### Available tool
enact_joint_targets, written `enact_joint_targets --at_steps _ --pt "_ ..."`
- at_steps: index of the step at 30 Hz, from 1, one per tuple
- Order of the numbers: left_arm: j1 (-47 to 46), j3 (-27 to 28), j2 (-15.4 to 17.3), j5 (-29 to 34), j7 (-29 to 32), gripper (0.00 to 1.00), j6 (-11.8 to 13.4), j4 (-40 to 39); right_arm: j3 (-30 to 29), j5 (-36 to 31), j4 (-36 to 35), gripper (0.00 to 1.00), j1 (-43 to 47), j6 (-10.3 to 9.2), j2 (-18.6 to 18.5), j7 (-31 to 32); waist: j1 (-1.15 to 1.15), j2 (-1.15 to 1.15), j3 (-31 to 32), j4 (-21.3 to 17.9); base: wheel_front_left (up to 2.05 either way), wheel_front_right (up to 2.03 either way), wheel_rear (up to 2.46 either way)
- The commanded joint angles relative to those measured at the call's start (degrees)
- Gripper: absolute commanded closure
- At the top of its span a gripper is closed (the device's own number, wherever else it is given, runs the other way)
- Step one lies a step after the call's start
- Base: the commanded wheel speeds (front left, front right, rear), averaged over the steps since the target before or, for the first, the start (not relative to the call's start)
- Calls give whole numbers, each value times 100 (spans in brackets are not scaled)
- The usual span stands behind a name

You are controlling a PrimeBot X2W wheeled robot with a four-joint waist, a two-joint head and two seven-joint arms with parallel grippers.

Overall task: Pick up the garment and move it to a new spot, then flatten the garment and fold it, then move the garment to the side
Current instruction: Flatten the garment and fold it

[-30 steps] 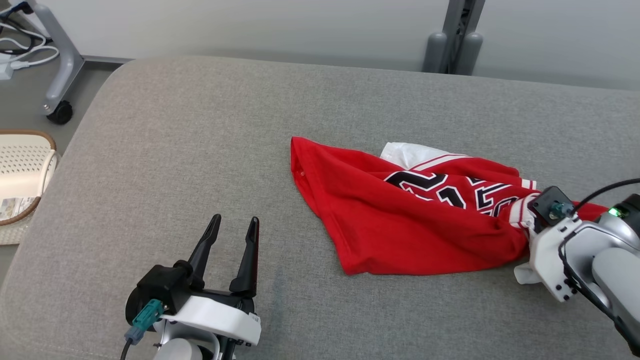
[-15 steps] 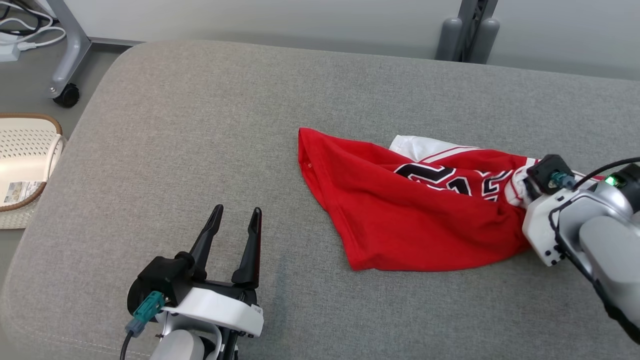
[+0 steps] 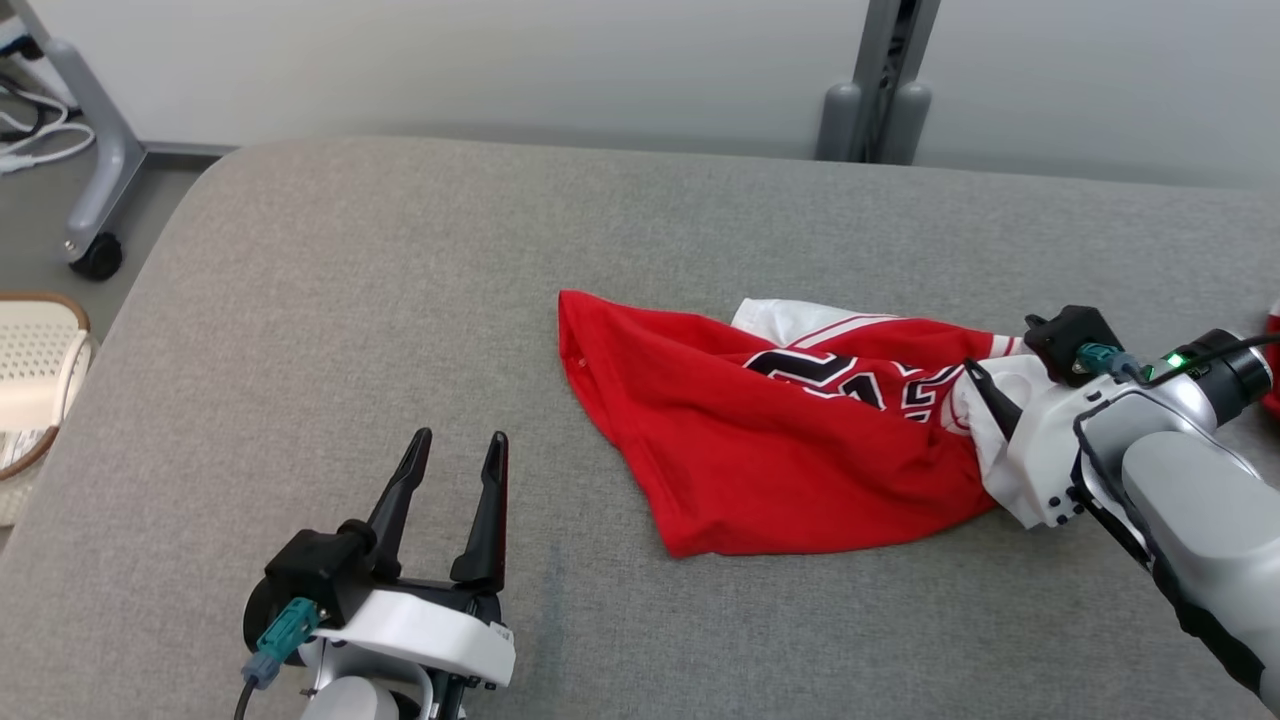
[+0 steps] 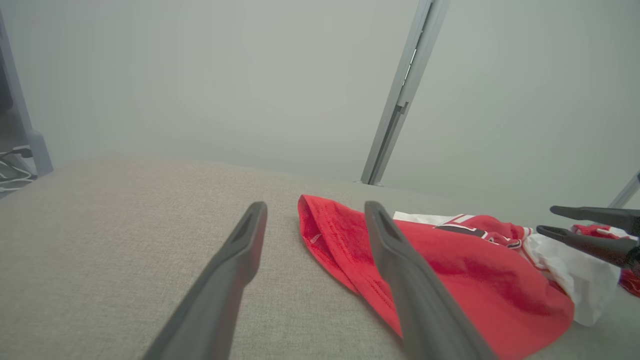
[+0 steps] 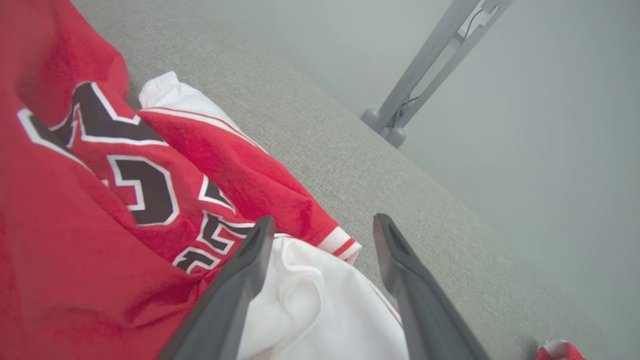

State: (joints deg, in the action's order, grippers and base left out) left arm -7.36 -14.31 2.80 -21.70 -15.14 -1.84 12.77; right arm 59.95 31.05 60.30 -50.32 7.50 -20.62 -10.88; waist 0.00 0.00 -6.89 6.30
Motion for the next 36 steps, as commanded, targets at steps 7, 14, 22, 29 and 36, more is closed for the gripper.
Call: enact_joint_targets --at_steps 7,14,22,29,36 --pt "194 138 22 44 -1 0 43 -43 -375 610 -511 0 133 0 -279 -338 0 0 319 -263 0 0 0" --pt "321 247 22 62 -1 0 68 -138 -2228 541 -1661 0 762 0 -567 -430 0 0 430 -427 0 0 0" --pt "364 304 22 78 -1 0 77 -202 -5025 -358 -3602 0 2990 1 85 -431 0 0 458 -534 0 0 0" --pt "437 330 22 81 0 0 43 -159 -5832 -663 -4287 0 4251 1 824 -432 0 0 520 -584 0 0 0" --pt "511 321 22 68 0 0 19 -80 -5799 -697 -4182 0 4589 1 1069 -432 0 0 600 -611 0 0 0"
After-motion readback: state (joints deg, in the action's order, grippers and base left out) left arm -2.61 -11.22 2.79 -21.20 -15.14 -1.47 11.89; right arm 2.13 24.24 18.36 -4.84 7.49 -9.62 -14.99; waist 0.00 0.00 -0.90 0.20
